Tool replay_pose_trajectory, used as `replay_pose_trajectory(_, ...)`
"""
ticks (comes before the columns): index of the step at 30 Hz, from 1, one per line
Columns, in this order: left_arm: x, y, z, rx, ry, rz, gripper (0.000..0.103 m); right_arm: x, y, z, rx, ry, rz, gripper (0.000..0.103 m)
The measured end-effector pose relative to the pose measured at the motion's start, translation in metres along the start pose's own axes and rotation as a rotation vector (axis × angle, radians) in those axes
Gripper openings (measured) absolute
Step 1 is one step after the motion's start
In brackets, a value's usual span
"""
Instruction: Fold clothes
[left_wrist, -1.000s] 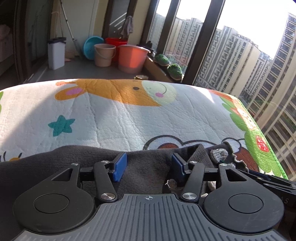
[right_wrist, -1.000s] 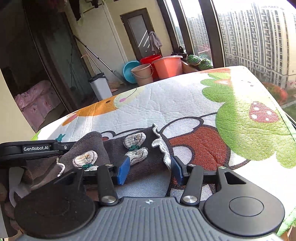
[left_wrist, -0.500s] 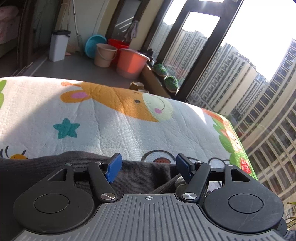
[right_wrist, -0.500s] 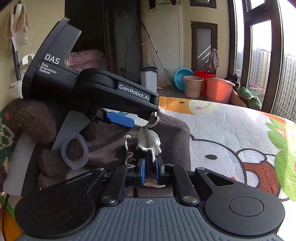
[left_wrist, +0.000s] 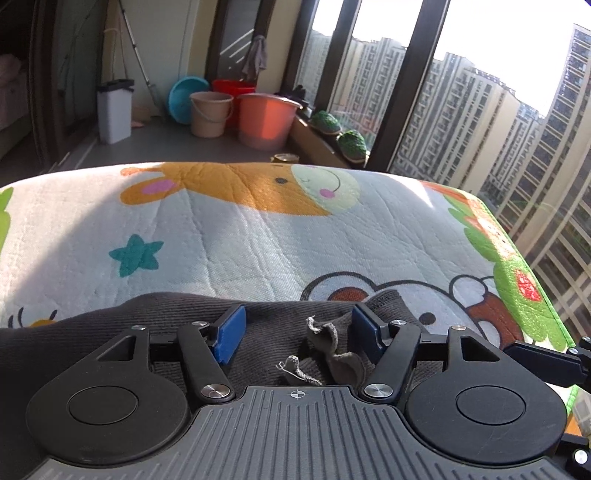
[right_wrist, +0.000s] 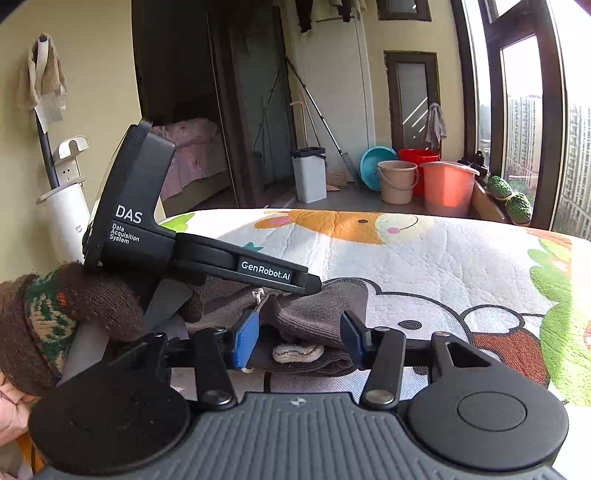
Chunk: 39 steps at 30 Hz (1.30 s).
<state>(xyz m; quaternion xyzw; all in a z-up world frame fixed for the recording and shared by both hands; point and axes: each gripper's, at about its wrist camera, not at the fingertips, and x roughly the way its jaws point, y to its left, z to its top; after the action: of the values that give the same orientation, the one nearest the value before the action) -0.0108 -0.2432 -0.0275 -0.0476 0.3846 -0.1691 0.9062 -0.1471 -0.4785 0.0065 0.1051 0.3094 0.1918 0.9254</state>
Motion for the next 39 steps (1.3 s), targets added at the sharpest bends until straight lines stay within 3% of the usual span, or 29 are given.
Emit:
replay_pose_trajectory(5,-0.001,0.005,-0.002,-0.034,-0.01,-0.018,0.071,0.029,-0.057,-0.008,0.413,0.05,-0.001,0.059)
replay_pose_trajectory(7,-0.003,0.01,-0.002,-0.054,-0.008,-0.038,0.071,0.046,-0.062,-0.02,0.495,0.086,0.014,0.06)
replay_pose_trajectory(9,-0.004,0.017,-0.001,-0.087,-0.003,-0.063,0.07,0.052,-0.048,-0.024,0.453,0.075,0.028,0.059)
replay_pose_trajectory(10,-0.005,0.019,-0.001,-0.1,-0.001,-0.072,0.07,0.054,-0.04,-0.025,0.428,0.069,0.035,0.043)
replay_pose_trajectory(13,-0.013,0.024,0.001,-0.138,-0.006,-0.09,0.083,0.053,-0.025,-0.021,0.352,0.061,0.019,0.029)
replay_pose_trajectory(17,-0.031,0.032,0.003,-0.159,-0.029,-0.124,0.091,0.017,-0.036,-0.009,0.326,0.027,0.002,0.027)
replay_pose_trajectory(20,-0.04,0.038,0.006,-0.192,-0.032,-0.16,0.089,0.004,-0.03,0.002,0.16,-0.009,-0.186,0.027)
replay_pose_trajectory(23,-0.038,0.029,0.009,-0.185,-0.008,-0.2,0.076,0.012,-0.002,0.004,-0.074,-0.031,-0.337,0.028)
replay_pose_trajectory(27,-0.039,0.024,0.008,-0.193,0.033,-0.261,0.063,0.042,0.055,-0.018,-0.508,-0.088,-0.444,0.028)
replay_pose_trajectory(28,-0.039,0.026,0.009,-0.207,0.04,-0.279,0.062,0.05,0.068,-0.027,-0.611,-0.092,-0.448,0.028)
replay_pose_trajectory(31,-0.037,0.027,0.016,-0.217,0.05,-0.301,0.062,0.063,0.085,-0.044,-0.75,-0.076,-0.423,0.028)
replay_pose_trajectory(34,-0.023,0.015,0.026,-0.178,0.065,-0.248,0.062,0.069,0.094,-0.052,-0.822,-0.072,-0.404,0.028)
replay_pose_trajectory(39,0.0,0.003,0.028,-0.105,0.064,-0.176,0.058,0.062,0.079,-0.04,-0.732,-0.059,-0.32,0.03)
